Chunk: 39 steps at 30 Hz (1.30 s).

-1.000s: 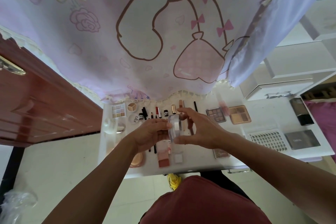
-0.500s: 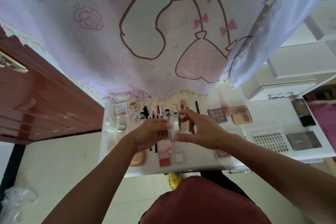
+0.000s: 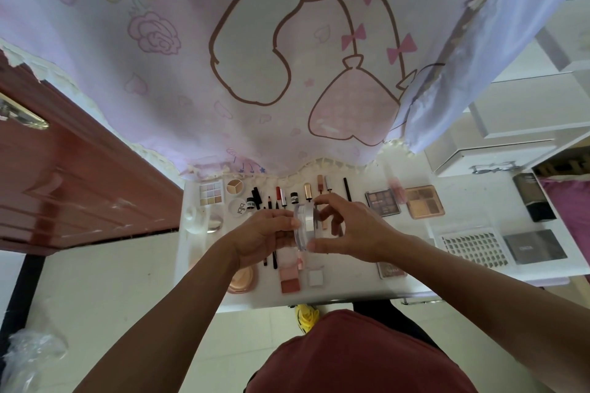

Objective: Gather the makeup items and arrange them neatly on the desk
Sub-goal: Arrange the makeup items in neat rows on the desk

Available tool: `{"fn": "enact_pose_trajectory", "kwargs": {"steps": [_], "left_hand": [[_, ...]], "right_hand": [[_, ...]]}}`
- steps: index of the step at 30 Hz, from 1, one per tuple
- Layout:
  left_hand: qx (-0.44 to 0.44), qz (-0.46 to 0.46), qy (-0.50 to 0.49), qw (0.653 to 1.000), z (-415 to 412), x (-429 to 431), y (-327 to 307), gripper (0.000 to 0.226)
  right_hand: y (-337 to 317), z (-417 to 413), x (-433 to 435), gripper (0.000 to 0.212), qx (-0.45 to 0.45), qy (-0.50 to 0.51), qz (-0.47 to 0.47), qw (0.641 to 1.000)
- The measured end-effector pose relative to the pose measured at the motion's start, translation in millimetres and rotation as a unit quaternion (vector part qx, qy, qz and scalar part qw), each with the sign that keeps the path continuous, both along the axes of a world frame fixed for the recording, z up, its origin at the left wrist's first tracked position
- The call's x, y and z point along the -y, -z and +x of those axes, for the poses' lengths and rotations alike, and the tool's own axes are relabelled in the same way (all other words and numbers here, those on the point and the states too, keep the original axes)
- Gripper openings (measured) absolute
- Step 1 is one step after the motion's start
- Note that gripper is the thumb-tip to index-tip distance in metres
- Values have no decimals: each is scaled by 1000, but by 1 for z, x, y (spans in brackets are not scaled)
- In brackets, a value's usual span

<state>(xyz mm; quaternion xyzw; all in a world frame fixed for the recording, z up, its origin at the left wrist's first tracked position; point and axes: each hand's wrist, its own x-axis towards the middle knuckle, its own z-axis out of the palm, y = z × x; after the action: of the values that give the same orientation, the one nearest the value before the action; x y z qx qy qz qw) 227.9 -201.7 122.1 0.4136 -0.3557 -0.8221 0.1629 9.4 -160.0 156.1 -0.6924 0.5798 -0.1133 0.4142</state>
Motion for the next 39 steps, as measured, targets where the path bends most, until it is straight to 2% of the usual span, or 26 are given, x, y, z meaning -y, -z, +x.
{"fn": "enact_pose_trajectory", "kwargs": {"steps": [5,8,11,14,17,22,24,26,30,36,39], "left_hand": [[0,-1,-4,1000,2,0,0,69],[-5,1,-8,1000,2,1,-2,66],[-5,0,-7,1000,1,2,-3,62],[-3,2,-7,1000,0,1,-3,61],[-5,5,-8,1000,0,1,-1,65],[-8,1,-1,1000,-2,2,-4,65],[-6,-2,3,1000,-3,2,-4,62],[-3,0,1,1000,-3,1,-4,61],[-9,3,-3,1000,-2,-1,-2,59],[-24,-4,-1,1000,-1,1,-3,56],[-20,-2,0,1000,-2,0,-1,58]], "right_hand": [[1,0,0,94,-20,-30,-40,999],[2,1,0,99,-4,-21,-32,999],[0,2,1,96,4,0,-11,1000],[-2,0,1,89,-22,-15,-32,999],[-1,-1,-1,94,-45,-43,-55,997],[1,-1,0,101,21,9,-6,1000],[0,-2,0,92,27,14,9,999],[-1,-2,0,86,18,5,-2,1000],[0,-3,-1,90,-24,-27,-46,998],[0,1,-2,93,66,10,-2,998],[-4,0,-3,90,34,-3,-20,999]]}}
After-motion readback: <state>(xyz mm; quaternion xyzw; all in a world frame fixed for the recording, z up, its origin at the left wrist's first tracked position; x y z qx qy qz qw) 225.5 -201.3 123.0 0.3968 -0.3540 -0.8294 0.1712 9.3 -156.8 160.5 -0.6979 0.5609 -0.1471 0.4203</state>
